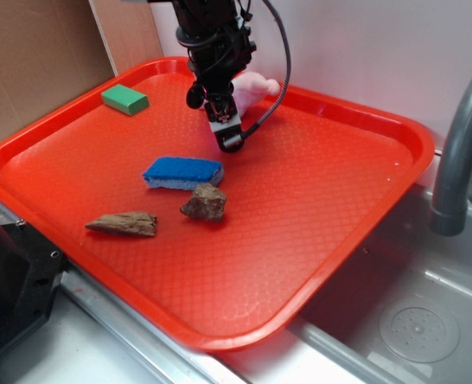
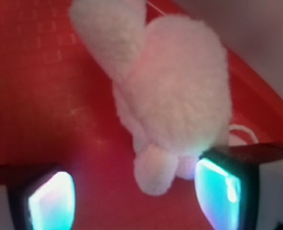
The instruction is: Grab the pink bunny.
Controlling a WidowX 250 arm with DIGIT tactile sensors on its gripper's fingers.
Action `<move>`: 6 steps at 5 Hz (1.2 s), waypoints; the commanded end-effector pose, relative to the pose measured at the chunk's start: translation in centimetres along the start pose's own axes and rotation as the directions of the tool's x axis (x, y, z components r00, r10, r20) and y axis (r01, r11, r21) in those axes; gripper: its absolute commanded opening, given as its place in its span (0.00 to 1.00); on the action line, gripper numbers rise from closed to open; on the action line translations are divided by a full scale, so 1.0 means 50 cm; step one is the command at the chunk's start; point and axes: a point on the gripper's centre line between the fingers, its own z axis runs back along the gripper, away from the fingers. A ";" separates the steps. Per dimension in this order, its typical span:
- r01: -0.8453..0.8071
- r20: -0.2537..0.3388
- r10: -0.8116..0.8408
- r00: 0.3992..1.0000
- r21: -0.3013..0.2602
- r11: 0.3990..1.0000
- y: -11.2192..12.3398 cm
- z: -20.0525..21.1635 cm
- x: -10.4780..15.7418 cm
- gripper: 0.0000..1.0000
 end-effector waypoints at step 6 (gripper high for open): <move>-0.217 0.039 0.216 0.976 0.003 0.976 0.023 0.110 0.006 1.00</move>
